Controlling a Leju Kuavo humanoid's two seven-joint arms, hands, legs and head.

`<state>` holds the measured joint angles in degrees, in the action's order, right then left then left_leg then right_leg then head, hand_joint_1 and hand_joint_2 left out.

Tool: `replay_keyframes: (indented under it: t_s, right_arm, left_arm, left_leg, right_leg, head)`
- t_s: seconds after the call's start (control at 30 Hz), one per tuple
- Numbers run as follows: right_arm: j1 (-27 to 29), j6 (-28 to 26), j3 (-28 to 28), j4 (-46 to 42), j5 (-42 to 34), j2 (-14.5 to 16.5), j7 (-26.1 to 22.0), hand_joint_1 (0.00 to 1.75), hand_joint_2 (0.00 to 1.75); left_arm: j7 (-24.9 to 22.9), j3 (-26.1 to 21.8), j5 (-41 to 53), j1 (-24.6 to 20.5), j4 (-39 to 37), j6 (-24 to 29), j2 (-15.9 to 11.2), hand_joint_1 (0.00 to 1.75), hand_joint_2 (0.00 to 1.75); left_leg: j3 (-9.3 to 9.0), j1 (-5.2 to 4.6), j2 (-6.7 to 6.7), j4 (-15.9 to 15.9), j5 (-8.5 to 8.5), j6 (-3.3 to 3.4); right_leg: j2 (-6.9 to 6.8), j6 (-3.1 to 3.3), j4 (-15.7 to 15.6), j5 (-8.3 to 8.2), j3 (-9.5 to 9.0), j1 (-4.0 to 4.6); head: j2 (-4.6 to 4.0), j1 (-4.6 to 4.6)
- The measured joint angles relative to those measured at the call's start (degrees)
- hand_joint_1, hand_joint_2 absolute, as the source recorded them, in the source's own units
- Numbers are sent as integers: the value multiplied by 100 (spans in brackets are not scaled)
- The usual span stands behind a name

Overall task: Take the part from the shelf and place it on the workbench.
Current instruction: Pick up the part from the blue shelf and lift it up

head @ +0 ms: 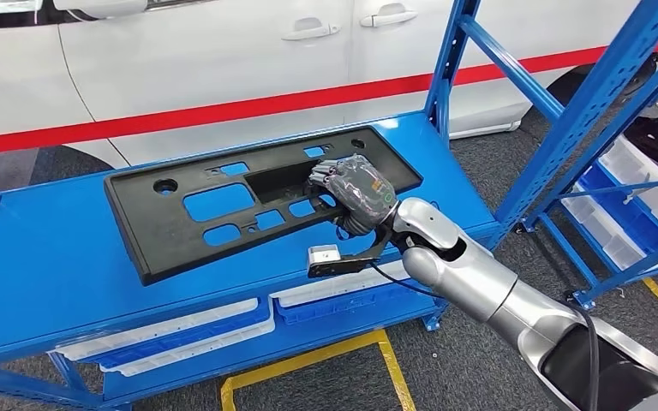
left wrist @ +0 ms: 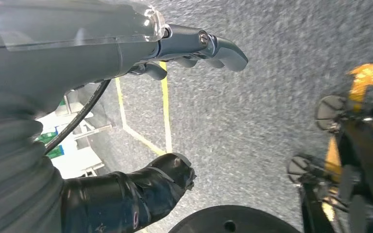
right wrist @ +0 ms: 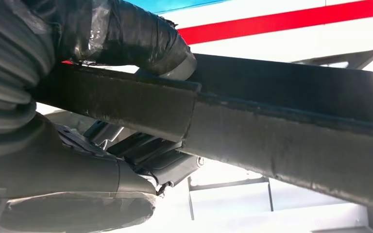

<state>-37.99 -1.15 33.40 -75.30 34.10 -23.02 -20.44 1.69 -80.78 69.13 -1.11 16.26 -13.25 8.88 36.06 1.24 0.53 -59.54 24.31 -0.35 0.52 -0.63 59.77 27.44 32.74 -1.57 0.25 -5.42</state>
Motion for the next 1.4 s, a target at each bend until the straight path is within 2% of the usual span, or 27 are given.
replay_keyframes:
  t_s: [0.07,0.13,0.17,0.2,0.23,0.3,0.37,0.4,0.47,0.53,0.6,0.63,0.67,0.7,0.73,0.8,0.87,0.93,1.0,1.03,1.1,1.17,1.2,1.23,1.27,1.33,1.4]
  right_arm:
    - [10,-2,-6,-63,0,-10,0,175,175]
    - [20,-3,-13,-95,0,-23,1,175,175]
    - [30,-3,-15,-99,0,-28,1,175,175]
    - [41,-3,-15,-100,0,-29,1,175,175]
    - [53,-3,-15,-105,0,-30,1,175,175]
    - [64,-3,-19,-131,0,-36,0,175,175]
    - [65,-7,-25,-169,4,-51,-5,175,175]
    - [67,-9,-28,-185,7,-62,-10,175,175]
    - [73,-12,-28,-225,13,-97,-18,175,175]
    - [82,-13,-30,-280,8,-135,-26,175,175]
    - [91,-9,-31,-332,0,-176,-41,175,175]
    - [98,-7,-32,-349,-2,-196,-45,175,175]
    - [109,-5,-31,-361,-5,-212,-47,175,175]
    - [120,-3,-31,-367,-9,-227,-46,175,175]
    - [127,0,-31,-374,-16,-243,-45,175,175]
    - [127,8,-32,-397,-28,-274,-45,175,175]
    - [121,15,-32,-431,-34,-297,-46,175,175]
    - [118,25,-32,-458,-39,-313,-48,175,175]
    - [118,39,-30,-474,-45,-321,-46,175,175]
    - [119,49,-25,-483,-46,-319,-42,175,175]
    - [120,71,-13,-511,-46,-315,-24,175,175]
    - [127,85,-5,-533,-43,-313,-4,175,175]
    - [131,87,-3,-535,-39,-313,1,175,175]
    - [136,89,-1,-538,-36,-313,5,175,175]
    - [141,89,2,-540,-33,-313,8,175,175]
    - [147,89,6,-550,-33,-313,8,175,175]
    - [147,89,7,-574,-33,-313,7,175,175]
  left_arm:
    - [-4,0,0,2,0,-1,3,0,175]
    - [-5,0,0,1,0,-1,7,0,175]
    - [-5,0,0,0,0,-1,7,0,175]
    - [-5,0,0,-2,0,0,7,0,175]
    - [-5,0,0,-5,0,0,7,0,175]
    - [-4,0,0,-12,0,0,3,0,175]
    - [-4,0,2,-21,5,2,-10,0,175]
    - [-4,0,3,-23,8,3,-16,0,175]
    - [-3,0,13,-22,11,5,-17,0,175]
    - [-4,0,31,-26,11,8,-13,0,175]
    - [-4,0,43,-32,11,9,-10,0,175]
    - [-2,0,47,-33,11,9,-10,0,175]
    - [0,0,53,-32,11,9,-11,0,175]
    - [3,0,59,-30,11,9,-11,0,175]
    - [5,0,69,-29,11,9,-10,0,175]
    - [10,0,89,-30,11,9,-10,0,175]
    - [16,0,98,-35,11,12,-11,0,175]
    - [19,0,98,-36,11,21,-14,0,175]
    - [21,0,98,-26,11,32,-14,0,175]
    - [21,0,97,-22,10,37,-14,0,175]
    - [21,0,96,-16,9,42,-14,0,175]
    - [21,0,96,-16,9,43,-13,0,175]
    - [21,0,96,-17,9,44,-14,0,175]
    - [21,0,96,-17,9,44,-14,0,175]
    - [21,0,96,-18,9,44,-15,0,175]
    - [22,0,96,-24,9,44,-21,0,175]
    - [23,0,96,-32,9,45,-34,0,175]
  left_leg:
    - [160,15,-14,-373,360,-33]
    - [390,14,-23,-1110,873,-47]
    - [455,11,-23,-1424,1021,-48]
    - [435,4,-23,-1568,1053,-38]
    - [306,-8,-23,-1492,974,-16]
    - [-211,-48,-22,-811,712,75]
    - [-662,-99,-23,-113,614,166]
    - [-750,-121,-22,61,619,190]
    - [-727,-136,-25,156,544,210]
    - [-691,-108,-56,250,402,270]
    - [-599,-84,-87,301,256,328]
    - [-520,-83,-90,297,200,342]
    - [-436,-83,-92,283,148,338]
    - [-354,-80,-94,261,102,326]
    - [-271,-76,-96,232,60,310]
    - [-114,-60,-97,142,-2,266]
    - [11,-64,-90,47,-46,204]
    - [73,-75,-81,7,-113,126]
    - [113,-60,-68,-5,-161,49]
    - [159,-50,-60,-64,-77,20]
    - [318,-30,-50,-477,378,-20]
    - [502,-29,-49,-1197,897,-42]
    - [534,-29,-49,-1484,997,-44]
    - [486,-31,-49,-1615,970,-36]
    - [357,-36,-49,-1564,845,-19]
    - [-187,-63,-46,-899,589,53]
    - [-706,-100,-41,-117,598,122]
  right_leg:
    - [-23,125,-23,-89,96,-6]
    - [-41,193,-19,-174,212,33]
    - [-47,207,-13,-217,271,57]
    - [-50,213,-4,-257,331,79]
    - [-50,214,9,-293,387,100]
    - [-52,206,38,-357,476,127]
    - [-61,167,51,-422,522,142]
    - [-68,136,45,-458,530,135]
    - [-72,60,4,-550,529,124]
    - [-56,4,62,-453,586,123]
    - [-47,-36,528,39,746,105]
    - [-48,-56,891,317,834,92]
    - [-49,-81,1249,507,901,74]
    - [-50,-104,1485,553,905,54]
    - [-51,-126,1542,472,826,34]
    - [-53,-162,1063,191,373,-12]
    - [-45,-160,345,177,-132,-12]
    - [-32,-98,38,271,-279,31]
    - [-46,13,5,202,-210,40]
    - [-61,80,-3,146,-160,39]
    - [-91,191,-25,16,-29,32]
    - [-97,231,-19,-112,130,57]
    - [-100,233,-11,-175,219,71]
    - [-101,230,0,-237,309,83]
    - [-102,225,13,-289,389,91]
    - [-100,203,41,-389,518,100]
    - [-104,152,46,-487,583,110]
  head:
    - [-1,6]
    - [-1,11]
    - [-1,11]
    - [-1,11]
    - [-1,12]
    - [-1,12]
    - [-1,10]
    - [-1,10]
    - [-1,9]
    - [-1,8]
    - [-1,7]
    - [-1,6]
    - [-1,7]
    - [-1,7]
    - [-1,7]
    - [-1,7]
    - [-1,7]
    - [-1,8]
    - [-1,8]
    - [-1,11]
    - [-1,14]
    - [-1,16]
    - [-1,16]
    - [-1,16]
    - [-1,16]
    - [-1,16]
    - [0,16]
